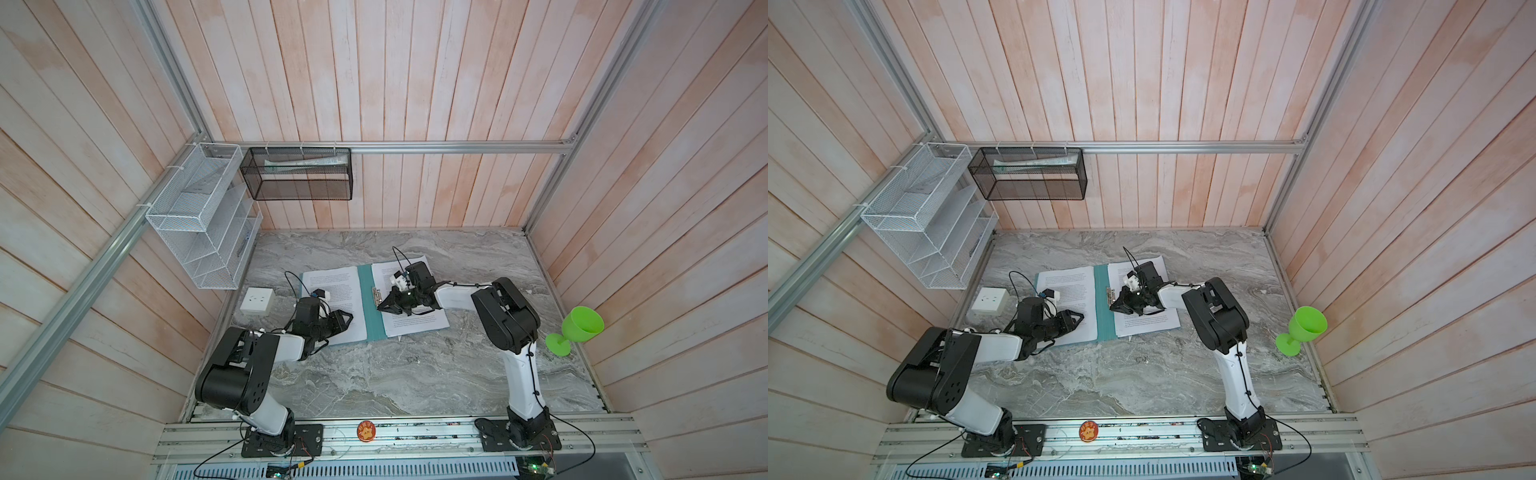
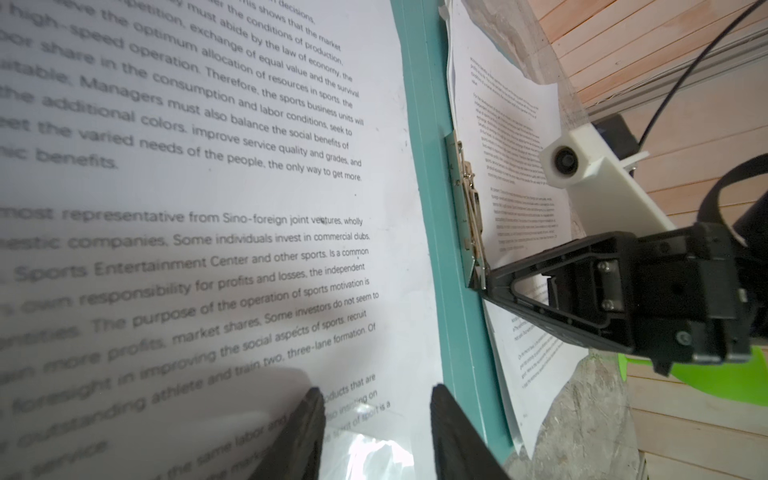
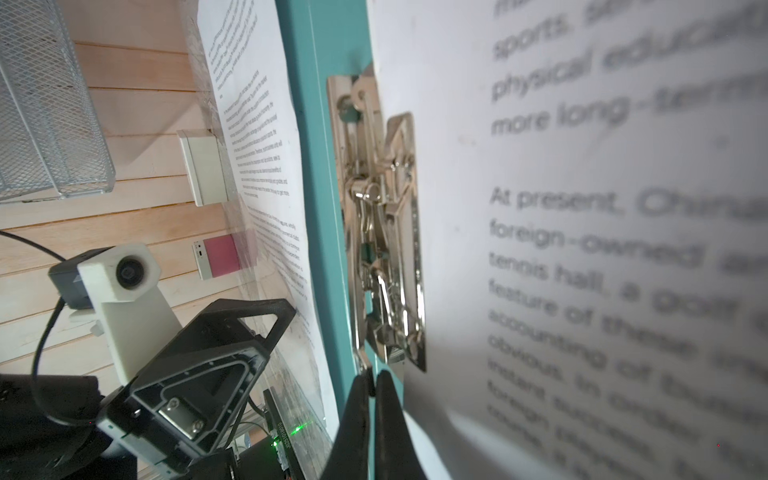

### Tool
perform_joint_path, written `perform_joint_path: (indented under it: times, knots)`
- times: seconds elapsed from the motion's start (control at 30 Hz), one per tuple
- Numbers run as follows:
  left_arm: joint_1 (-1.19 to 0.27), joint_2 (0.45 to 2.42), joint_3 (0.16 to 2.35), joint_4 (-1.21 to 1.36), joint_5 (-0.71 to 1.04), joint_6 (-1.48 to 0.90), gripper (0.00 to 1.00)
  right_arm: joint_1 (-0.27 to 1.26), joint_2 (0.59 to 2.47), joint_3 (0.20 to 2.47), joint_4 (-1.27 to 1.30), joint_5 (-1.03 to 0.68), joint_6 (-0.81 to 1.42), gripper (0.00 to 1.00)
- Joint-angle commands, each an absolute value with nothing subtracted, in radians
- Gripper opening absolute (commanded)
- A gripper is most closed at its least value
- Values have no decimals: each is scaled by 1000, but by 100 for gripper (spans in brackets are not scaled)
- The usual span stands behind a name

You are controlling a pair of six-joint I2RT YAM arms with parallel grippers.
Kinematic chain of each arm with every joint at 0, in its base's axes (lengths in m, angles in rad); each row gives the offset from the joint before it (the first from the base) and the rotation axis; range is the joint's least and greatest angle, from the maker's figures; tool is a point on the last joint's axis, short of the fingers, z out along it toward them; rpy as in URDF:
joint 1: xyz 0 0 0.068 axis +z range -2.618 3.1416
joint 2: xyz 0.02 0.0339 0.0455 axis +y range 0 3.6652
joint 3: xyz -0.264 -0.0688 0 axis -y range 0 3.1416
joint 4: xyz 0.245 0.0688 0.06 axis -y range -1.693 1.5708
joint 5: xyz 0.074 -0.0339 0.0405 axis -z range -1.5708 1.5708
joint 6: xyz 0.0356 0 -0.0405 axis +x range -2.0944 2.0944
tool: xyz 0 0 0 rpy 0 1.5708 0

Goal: Put the files into the folder
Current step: 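Push the clip lever down with the right gripper to close the clip, then press the closed clip lever flat against the folder with the right gripper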

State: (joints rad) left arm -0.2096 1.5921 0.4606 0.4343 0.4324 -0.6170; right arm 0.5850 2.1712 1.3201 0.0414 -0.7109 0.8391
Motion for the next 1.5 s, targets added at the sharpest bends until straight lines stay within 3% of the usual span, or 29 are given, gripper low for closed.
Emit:
perform_joint_path:
  times: [0.0,0.4,1.13,1.47]
  knots:
    - [-202,1634,457,333,370,-623,44,564,2207,1319,-173,-513,762,4]
    - [-202,1667,484,309,379,-617,44,608,2276,1398,-335,-368,686,1]
    - [-203,1718,528,265,394,-614,44,694,2390,1380,-559,-287,645,0]
    - [-202,1693,563,227,451,-551,51,656,2208,1457,-510,-368,692,8]
